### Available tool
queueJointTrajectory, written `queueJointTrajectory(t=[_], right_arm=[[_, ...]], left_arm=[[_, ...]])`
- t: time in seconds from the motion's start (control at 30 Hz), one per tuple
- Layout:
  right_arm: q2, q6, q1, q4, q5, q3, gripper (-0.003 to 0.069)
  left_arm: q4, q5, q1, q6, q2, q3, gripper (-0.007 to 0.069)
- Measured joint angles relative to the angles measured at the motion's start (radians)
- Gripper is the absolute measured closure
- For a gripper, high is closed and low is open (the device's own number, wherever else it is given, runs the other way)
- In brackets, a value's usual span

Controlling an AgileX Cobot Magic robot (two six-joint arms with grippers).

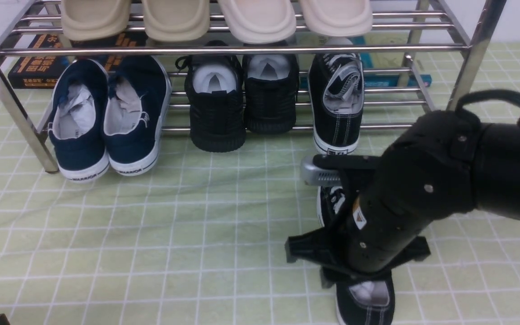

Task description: Take the shoes off the shelf with your hand from the green coffee tablecloth.

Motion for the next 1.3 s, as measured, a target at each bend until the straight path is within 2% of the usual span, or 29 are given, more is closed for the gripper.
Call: queueJointTrajectory(t=[0.13,0.2,0.27,0.43,0.6,0.8,1.03,1.2,1.3], right_arm=[[-0.006,-0.141,0.000,0.061,0.105,-0.106,0.0298],[-0.007,-0.172,0.000,0.055,0.128,-0.141,0.0284],[-0.007,-0.234,0.000,-0.016,0.158,-0.228,0.0265],[0.006,-0.231,-0.034,-0.200,0.137,-0.342,0.0261],[0.069,-0.212,-0.137,-0.317,0.002,-0.397,0.0261],[0.165,-0.206,-0.236,-0.336,-0.198,-0.401,0.0261],[0.255,-0.206,-0.287,-0.351,-0.362,-0.402,0.0261],[0.301,-0.206,-0.289,-0.373,-0.413,-0.402,0.0261],[0.326,-0.206,-0.289,-0.390,-0.435,-0.404,0.0291]], left_arm=[[0.000,0.000,0.000,0.000,0.000,0.000,0.0383],[0.000,0.000,0.000,-0.001,0.000,0.000,0.0383],[0.000,0.000,0.000,-0.001,0.000,0.000,0.0383],[0.000,0.000,0.000,-0.001,0.000,0.000,0.0383],[0.000,0.000,0.000,-0.001,0.000,0.000,0.0383],[0.000,0.000,0.000,-0.001,0.000,0.000,0.0383],[0.000,0.000,0.000,-0.001,0.000,0.000,0.0383],[0.000,0.000,0.000,-0.001,0.000,0.000,0.0383],[0.000,0.000,0.000,-0.001,0.000,0.000,0.0383]])
